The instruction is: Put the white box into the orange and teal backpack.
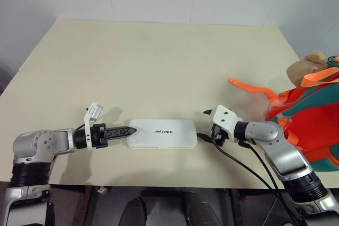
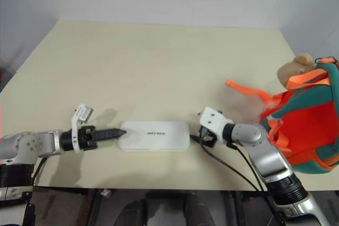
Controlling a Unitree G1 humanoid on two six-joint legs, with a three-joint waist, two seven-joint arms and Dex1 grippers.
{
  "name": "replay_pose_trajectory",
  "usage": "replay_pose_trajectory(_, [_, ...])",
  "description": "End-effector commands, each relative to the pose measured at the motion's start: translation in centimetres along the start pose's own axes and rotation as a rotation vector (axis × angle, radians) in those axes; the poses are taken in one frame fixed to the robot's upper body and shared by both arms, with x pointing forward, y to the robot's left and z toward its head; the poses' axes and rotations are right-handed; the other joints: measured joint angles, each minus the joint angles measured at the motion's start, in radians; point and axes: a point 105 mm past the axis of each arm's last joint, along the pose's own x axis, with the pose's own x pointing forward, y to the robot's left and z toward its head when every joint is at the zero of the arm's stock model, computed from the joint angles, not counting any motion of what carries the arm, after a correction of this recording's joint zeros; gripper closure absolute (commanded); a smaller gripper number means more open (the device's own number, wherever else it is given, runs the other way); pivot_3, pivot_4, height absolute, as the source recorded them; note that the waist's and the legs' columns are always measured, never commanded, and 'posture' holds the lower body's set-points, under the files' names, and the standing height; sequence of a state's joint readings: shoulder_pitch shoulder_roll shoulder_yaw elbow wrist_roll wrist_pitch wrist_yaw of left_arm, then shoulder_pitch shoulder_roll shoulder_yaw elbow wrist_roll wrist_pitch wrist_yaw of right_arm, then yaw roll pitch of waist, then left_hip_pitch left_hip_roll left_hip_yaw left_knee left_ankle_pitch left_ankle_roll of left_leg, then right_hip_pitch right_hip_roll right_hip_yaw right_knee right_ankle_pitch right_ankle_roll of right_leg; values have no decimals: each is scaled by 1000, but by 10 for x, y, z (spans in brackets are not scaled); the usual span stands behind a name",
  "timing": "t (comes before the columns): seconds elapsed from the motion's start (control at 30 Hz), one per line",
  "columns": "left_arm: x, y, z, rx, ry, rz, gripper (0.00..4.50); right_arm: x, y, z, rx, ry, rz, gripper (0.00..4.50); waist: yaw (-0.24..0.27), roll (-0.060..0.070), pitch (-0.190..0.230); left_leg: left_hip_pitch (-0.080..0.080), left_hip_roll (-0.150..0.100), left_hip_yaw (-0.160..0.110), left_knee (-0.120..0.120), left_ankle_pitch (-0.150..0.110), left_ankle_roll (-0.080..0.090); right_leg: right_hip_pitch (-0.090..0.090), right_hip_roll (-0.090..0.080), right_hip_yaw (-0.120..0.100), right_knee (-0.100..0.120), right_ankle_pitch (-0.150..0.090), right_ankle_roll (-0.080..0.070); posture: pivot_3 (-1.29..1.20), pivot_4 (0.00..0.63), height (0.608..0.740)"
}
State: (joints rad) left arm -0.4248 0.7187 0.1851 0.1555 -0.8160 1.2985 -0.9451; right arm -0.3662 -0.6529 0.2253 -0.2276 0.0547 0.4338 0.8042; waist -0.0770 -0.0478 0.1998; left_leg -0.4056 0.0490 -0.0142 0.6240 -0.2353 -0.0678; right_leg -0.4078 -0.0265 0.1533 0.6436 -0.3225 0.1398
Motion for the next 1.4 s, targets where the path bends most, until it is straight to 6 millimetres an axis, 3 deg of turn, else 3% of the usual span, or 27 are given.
replay_pose_trajectory(0.03, [9, 4, -6, -26, 30, -13, 0, 2, 3, 15, -36, -50, 19, 13, 0, 0, 0, 0, 0, 0, 0, 0, 0, 0, 0, 0, 0, 0, 0, 0, 150, 740])
replay_pose_trajectory(0.4, [16, 5, 8, 58, -11, -32, 0, 3, 3, 15, -46, -49, 23, 13, 3, 0, 0, 0, 0, 0, 1, 0, 0, 0, 0, 0, 0, 0, 0, 0, 150, 740])
replay_pose_trajectory(0.5, [17, 7, 11, 62, -10, -34, 622, 2, 3, 14, -44, -47, 21, 0, 3, 0, 0, 0, 0, 0, 2, 0, 0, 0, 0, 0, 1, 0, 1, 0, 150, 740])
replay_pose_trajectory(0.7, [18, 5, 14, 64, 7, -59, 2478, 1, 1, 13, -41, -43, 10, 0, 0, 0, 0, -1, 0, 0, 1, 0, 0, 0, 0, 0, 0, 0, 0, 0, 150, 740])
replay_pose_trajectory(0.83, [17, 5, 20, 64, -9, -63, 3054, 0, -2, 13, -41, -45, -2, 0, 0, 0, 0, -1, 0, 0, 1, 0, 0, 0, 0, 0, 0, 0, 0, 0, 150, 740])
replay_pose_trajectory(1.17, [17, 6, 33, 36, -99, -69, 3129, -4, -11, 18, -30, -77, -57, 0, -4, 0, 0, -1, 0, 0, 2, 0, 0, 0, 0, 0, 0, 1, 1, 0, 150, 740])
replay_pose_trajectory(1.4, [12, -2, 49, 12, -250, -105, 3166, -14, -25, 24, 8, -133, -171, 0, -3, 0, 0, -1, 0, -1, 2, 0, 0, 0, 0, 0, 1, 1, 2, 0, 150, 740])
